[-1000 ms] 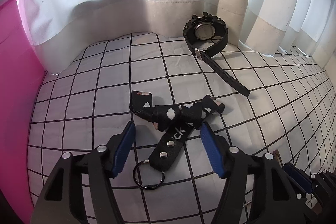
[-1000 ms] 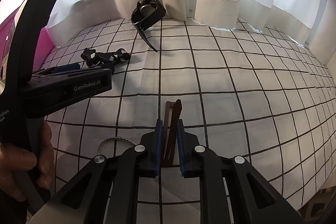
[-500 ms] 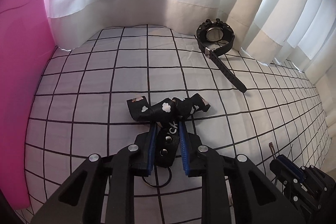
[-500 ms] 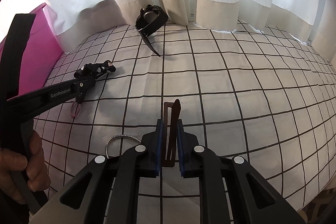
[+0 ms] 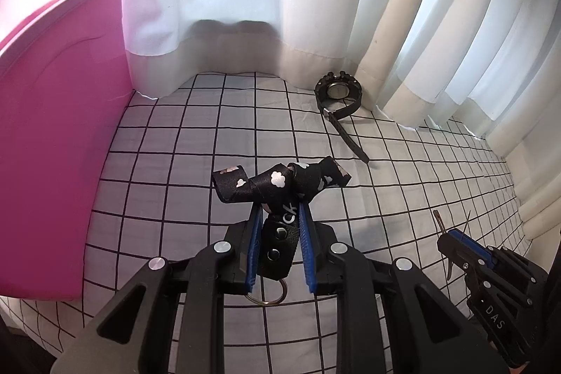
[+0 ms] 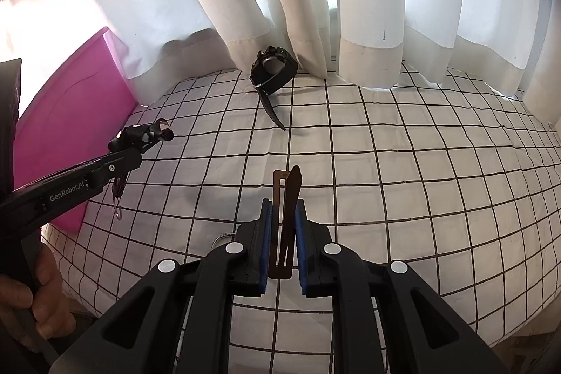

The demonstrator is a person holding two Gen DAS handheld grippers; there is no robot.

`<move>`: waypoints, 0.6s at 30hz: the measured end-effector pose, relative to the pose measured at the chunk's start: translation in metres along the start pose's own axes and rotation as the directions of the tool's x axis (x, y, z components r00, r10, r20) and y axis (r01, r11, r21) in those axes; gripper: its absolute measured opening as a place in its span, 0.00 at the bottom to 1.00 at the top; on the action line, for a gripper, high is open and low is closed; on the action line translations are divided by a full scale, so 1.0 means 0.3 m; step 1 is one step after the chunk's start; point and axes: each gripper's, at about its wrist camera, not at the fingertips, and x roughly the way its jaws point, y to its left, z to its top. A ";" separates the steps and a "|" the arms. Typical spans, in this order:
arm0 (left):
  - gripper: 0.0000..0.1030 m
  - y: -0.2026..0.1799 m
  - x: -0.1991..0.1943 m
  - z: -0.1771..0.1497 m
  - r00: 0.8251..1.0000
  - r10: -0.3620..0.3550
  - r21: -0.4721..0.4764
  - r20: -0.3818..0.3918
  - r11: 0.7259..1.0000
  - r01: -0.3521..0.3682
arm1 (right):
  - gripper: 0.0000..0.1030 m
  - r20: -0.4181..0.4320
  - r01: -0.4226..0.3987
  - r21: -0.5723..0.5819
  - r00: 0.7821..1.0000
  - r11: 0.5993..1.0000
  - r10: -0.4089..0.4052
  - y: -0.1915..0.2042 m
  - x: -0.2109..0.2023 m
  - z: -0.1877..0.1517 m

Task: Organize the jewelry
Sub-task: 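Lift and carry the keychain strap and brown clip over the pink tub with both tools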

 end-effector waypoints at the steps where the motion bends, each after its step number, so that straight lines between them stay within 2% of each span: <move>1: 0.20 0.002 -0.023 0.002 1.000 0.002 -0.008 0.006 1.000 -0.002 | 0.12 0.004 -0.005 -0.008 1.000 1.000 0.005 0.002 -0.016 0.010; 10: 0.20 0.014 -0.242 0.056 0.994 0.028 -0.062 0.103 0.998 -0.022 | 0.12 0.078 -0.084 -0.101 0.993 0.991 0.092 0.085 -0.174 0.138; 14: 0.20 0.046 -0.344 0.099 0.985 0.056 -0.092 0.162 0.995 -0.042 | 0.12 0.116 -0.144 -0.148 0.980 0.978 0.162 0.161 -0.221 0.220; 18: 0.20 0.118 -0.441 0.136 0.971 0.107 -0.139 0.214 0.987 -0.078 | 0.12 0.149 -0.211 -0.208 0.958 0.955 0.244 0.269 -0.254 0.303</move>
